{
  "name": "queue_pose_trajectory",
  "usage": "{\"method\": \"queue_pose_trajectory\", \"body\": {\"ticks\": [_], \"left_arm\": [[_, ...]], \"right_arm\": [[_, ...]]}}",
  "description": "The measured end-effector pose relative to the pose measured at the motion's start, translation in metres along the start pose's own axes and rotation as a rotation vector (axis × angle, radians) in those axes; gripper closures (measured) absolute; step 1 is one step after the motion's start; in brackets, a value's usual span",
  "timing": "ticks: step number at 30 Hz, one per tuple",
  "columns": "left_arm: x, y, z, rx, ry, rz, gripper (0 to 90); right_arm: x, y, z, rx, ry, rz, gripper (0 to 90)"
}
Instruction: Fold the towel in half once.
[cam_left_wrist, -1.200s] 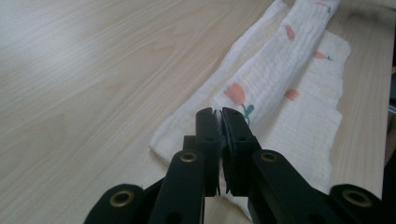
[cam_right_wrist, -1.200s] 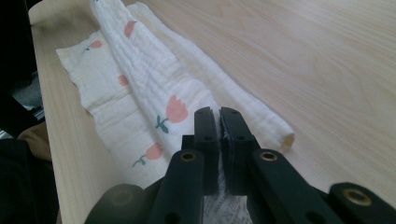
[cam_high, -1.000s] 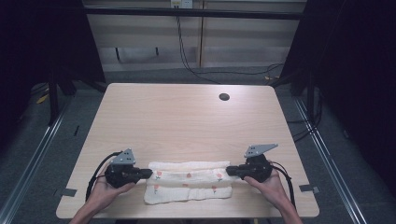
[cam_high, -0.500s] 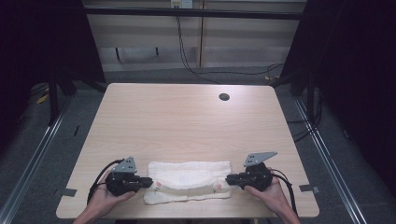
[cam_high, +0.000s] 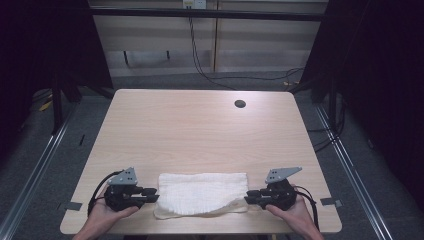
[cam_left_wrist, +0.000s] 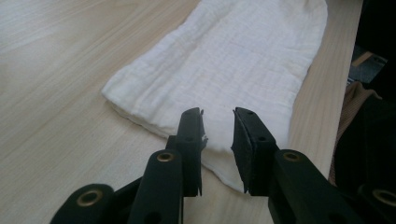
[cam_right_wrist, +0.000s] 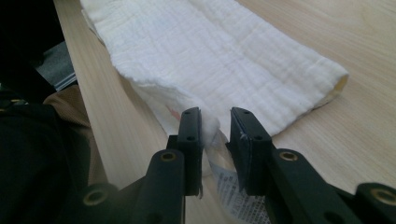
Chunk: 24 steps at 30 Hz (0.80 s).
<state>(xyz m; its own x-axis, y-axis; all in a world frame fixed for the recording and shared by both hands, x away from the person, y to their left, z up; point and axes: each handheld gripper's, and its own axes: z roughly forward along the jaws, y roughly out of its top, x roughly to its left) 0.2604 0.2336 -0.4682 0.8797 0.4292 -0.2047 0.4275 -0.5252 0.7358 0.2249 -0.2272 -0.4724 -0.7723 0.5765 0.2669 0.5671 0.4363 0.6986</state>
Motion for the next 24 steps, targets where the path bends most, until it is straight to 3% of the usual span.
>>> {"method": "queue_pose_trajectory", "body": {"ticks": [6, 11, 15, 18, 19, 24], "left_arm": [[0.004, 0.003, -0.004, -0.015, 0.021, -0.016, 67.7], [0.009, 0.014, 0.004, -0.001, 0.042, -0.014, 65.0], [0.016, 0.023, 0.016, 0.022, 0.035, -0.008, 66.0], [0.018, 0.027, 0.021, 0.035, 0.031, -0.001, 71.7], [0.021, 0.030, 0.026, 0.036, 0.014, 0.003, 71.7], [0.026, 0.029, 0.042, 0.077, 0.011, -0.001, 75.7]], "right_arm": [[0.003, 0.001, -0.007, -0.018, -0.006, -0.002, 70.7], [0.002, 0.002, -0.009, -0.026, -0.026, 0.005, 67.3], [0.004, 0.012, 0.006, 0.015, -0.028, -0.021, 61.0], [0.006, 0.019, 0.014, 0.020, -0.021, -0.033, 59.2], [0.006, 0.021, 0.017, 0.023, -0.020, -0.032, 57.6], [0.009, 0.031, 0.044, 0.063, -0.009, -0.046, 52.4]]}}
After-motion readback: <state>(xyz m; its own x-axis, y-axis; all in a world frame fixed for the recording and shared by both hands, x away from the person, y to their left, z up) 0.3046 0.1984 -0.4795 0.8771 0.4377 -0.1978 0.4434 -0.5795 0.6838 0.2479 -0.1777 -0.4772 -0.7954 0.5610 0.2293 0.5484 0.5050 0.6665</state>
